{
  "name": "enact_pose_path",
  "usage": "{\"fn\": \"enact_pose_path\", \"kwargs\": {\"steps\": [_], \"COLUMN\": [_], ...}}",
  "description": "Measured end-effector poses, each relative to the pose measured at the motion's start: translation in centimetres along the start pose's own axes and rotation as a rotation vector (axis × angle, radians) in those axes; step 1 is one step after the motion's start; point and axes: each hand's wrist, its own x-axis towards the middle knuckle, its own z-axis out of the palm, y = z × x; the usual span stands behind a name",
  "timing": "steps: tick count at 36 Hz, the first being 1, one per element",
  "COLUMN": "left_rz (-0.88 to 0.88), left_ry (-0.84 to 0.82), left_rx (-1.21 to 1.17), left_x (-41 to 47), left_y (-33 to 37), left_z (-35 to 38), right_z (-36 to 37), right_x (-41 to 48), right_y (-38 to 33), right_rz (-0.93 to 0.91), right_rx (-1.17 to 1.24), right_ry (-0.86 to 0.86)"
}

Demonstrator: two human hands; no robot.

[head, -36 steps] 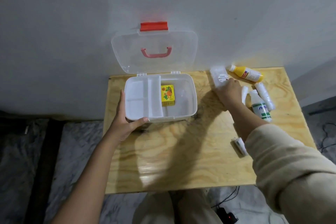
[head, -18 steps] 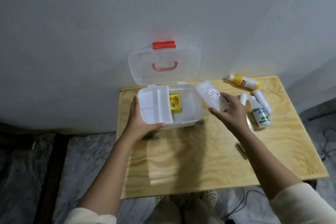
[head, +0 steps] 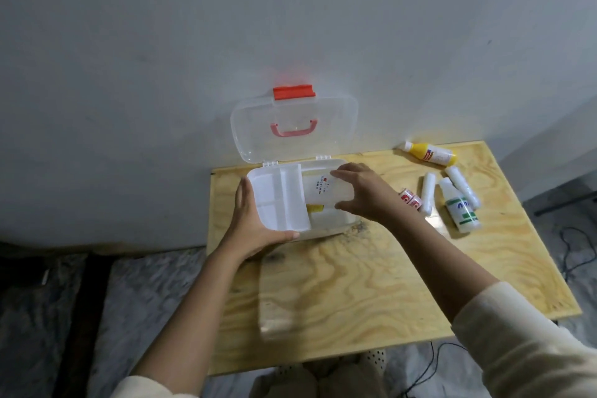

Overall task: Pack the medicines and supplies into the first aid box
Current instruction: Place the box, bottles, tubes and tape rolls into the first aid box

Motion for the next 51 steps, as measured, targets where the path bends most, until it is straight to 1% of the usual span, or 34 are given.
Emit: {"fn": "enact_pose_path", "kwargs": {"steps": [5,7,12,15,21,26,29,31,35,38,42,44,46,47,49,51], "left_rz": [-0.014,-0.011,0.002,-0.003,-0.017,-0.008,-0.003,-0.012,-0.014,-0.022,-0.041,-0.065,-0.071,-0.077,-0.091,-0.099], "left_ry": [0.001,0.012,0.029,0.025,0.024,0.028,0.026,0.025,0.032,0.026,0.032,0.031,0.03,0.027,0.023,0.024], "left_rx": [-0.023,-0.03,-0.04,-0.036,-0.032,-0.033,-0.035,-0.032,-0.031,-0.044,-0.066,-0.067,-0.074,-0.076,-0.073,-0.07], "left_x": [0.1,0.1,0.1,0.0,-0.1,-0.1,-0.3,-0.4,-0.5,-0.5,-0.5,-0.6,-0.6,-0.6,-0.6,-0.6], "left_y": [-0.1,-0.2,-0.1,-0.1,0.0,0.2,0.3,0.4,0.6,0.4,0.3,0.3,0.2,0.2,0.1,0.0], "left_z": [0.0,0.0,0.2,0.2,0.2,0.1,0.1,0.1,0.1,0.2,0.2,0.4,0.6,0.7,0.7,0.7], "right_z": [1.3,2.0,3.5,3.6,4.0,4.5,4.7,4.7,4.8,4.2,1.8,0.4,-0.5,-0.7,-1.0,-1.0], "right_x": [1.5,1.8,1.8,2.0,2.3,1.7,1.7,2.0,2.1,1.6,0.3,-0.9,-2.3,-2.9,-4.0,-4.9], "right_y": [-0.8,-1.0,-1.1,-0.9,-1.2,-1.8,-2.0,-2.0,-2.3,-1.6,0.6,2.1,4.2,5.5,8.1,10.8], "right_rz": [-0.039,-0.045,-0.004,0.014,0.026,0.154,0.192,0.186,0.114,0.077,-0.011,-0.023,0.052,0.122,0.308,0.523], "right_rx": [-0.255,-0.288,-0.102,-0.058,0.002,0.047,0.069,0.104,0.12,0.131,0.284,0.343,0.366,0.371,0.372,0.349], "right_ry": [0.002,0.02,0.001,0.011,-0.036,0.078,0.078,0.064,0.025,0.046,0.162,0.293,0.442,0.505,0.598,0.625]}}
